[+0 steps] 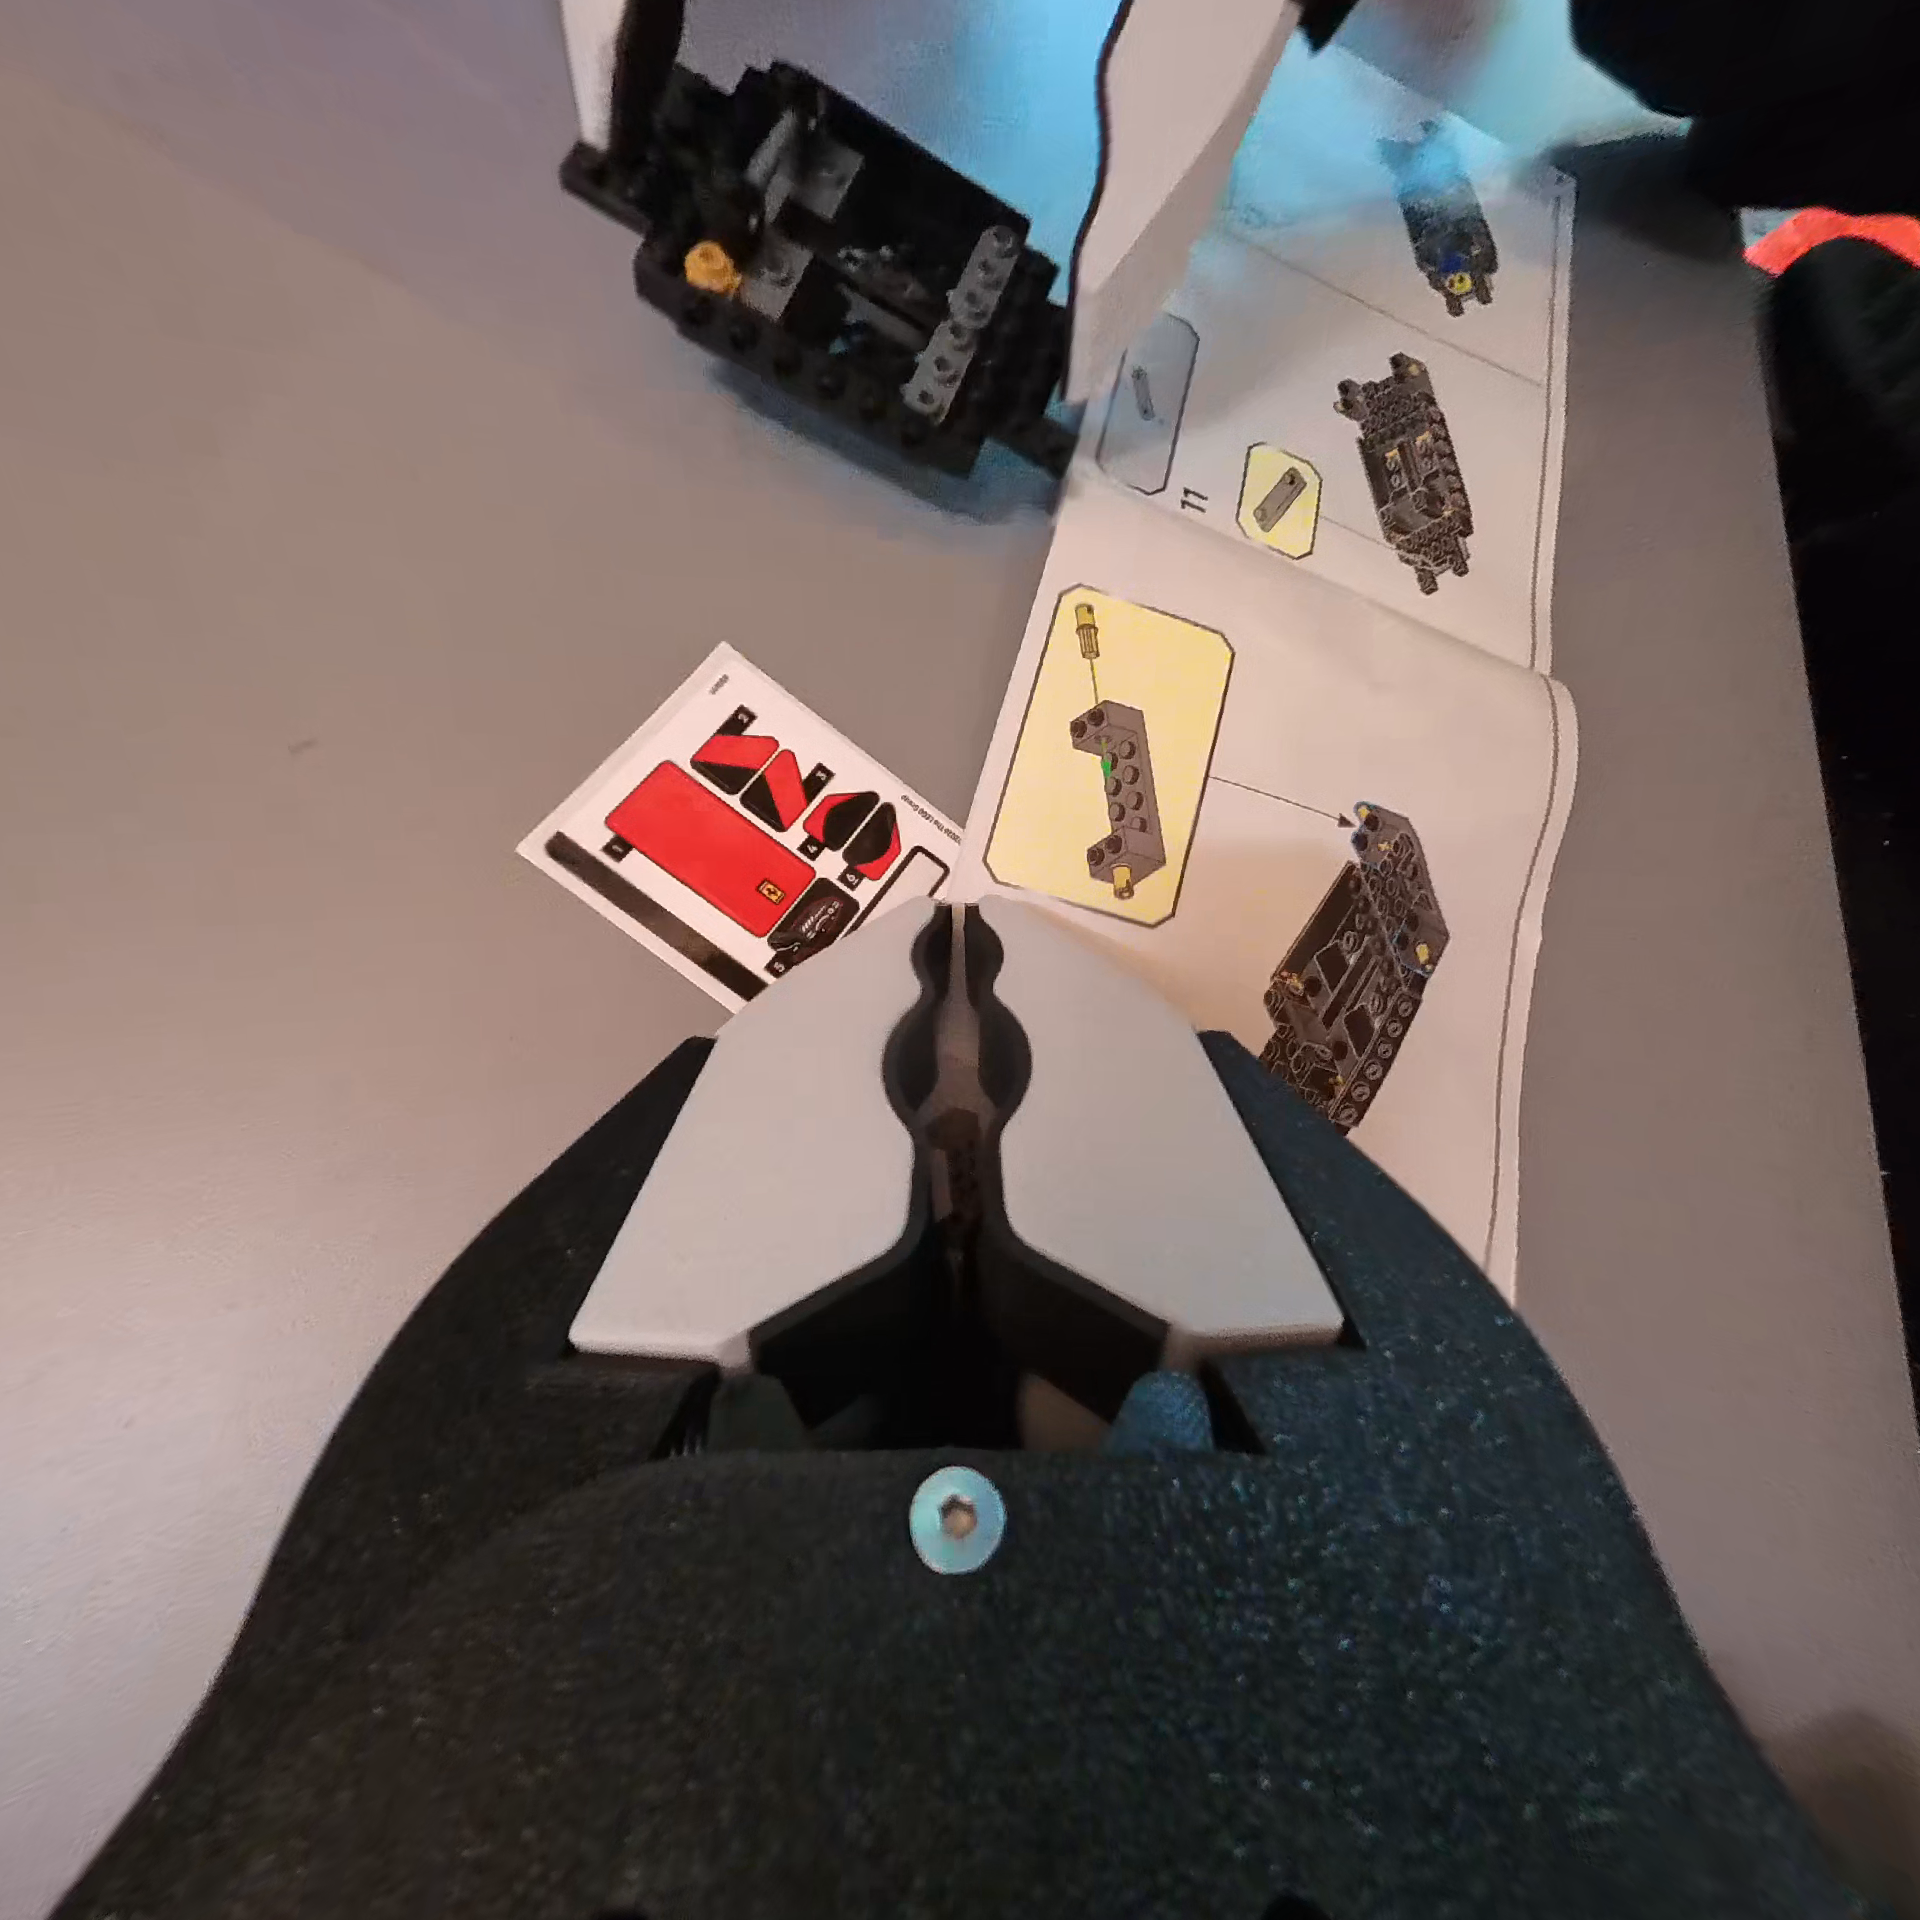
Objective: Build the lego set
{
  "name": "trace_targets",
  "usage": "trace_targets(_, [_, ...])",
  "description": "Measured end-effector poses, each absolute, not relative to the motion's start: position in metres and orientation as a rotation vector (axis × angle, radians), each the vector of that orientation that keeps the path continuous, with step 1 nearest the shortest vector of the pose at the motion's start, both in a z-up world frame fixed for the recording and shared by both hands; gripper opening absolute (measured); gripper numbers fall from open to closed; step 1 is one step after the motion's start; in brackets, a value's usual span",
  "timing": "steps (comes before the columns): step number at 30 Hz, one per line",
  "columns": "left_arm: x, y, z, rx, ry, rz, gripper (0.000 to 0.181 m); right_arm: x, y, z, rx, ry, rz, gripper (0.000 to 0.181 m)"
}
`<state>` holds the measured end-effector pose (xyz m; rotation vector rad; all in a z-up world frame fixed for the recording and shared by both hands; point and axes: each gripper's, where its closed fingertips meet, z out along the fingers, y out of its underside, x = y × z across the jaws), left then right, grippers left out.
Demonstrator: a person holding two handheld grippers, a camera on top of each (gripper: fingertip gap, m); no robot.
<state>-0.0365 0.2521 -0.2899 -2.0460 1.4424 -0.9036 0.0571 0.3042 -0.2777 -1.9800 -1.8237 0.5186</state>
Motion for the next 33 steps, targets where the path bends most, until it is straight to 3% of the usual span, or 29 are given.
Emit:
trace_targets(1, [-0.036,0.252,-0.29,-2.058,1.434,-0.906,0.002,0.055,0.307,-0.281,-1.975,-1.852,0.504,0.084])
trace_targets(11, [-0.041,0.31,-0.29,-2.136,1.052,-0.566,0.004,0.038,0.324,-0.265,-1.923,-1.781,0.342,0.091])
trace_targets(15, [-0.038,0.321,-0.286,-2.105,0.994,-0.479,0.023,0.029,0.264,-0.254,-1.994,-1.663,0.614,0.082])
trace_targets(20, [-0.039,0.323,-0.262,-1.982,0.933,-0.562,0.048,0.04,0.202,-0.28,-2.069,-1.66,0.825,0.088])
trace_targets(24, [-0.048,0.332,-0.247,-1.886,0.9,-0.525,0.049,0.046,0.18,-0.28,-2.034,-1.69,0.929,0.07])
trace_targets(27, [-0.051,0.336,-0.244,-1.85,0.874,-0.517,0.045,0.049,0.169,-0.275,-1.993,-1.768,0.972,0.075])
trace_targets(30, [-0.052,0.338,-0.248,-1.843,0.892,-0.502,0.043,0.069,0.197,-0.248,-1.976,-1.715,0.822,0.074])
trace_targets(33, [-0.052,0.339,-0.246,-1.816,0.902,-0.478,0.043,0.131,0.273,-0.217,-1.998,-1.576,0.322,0.065])
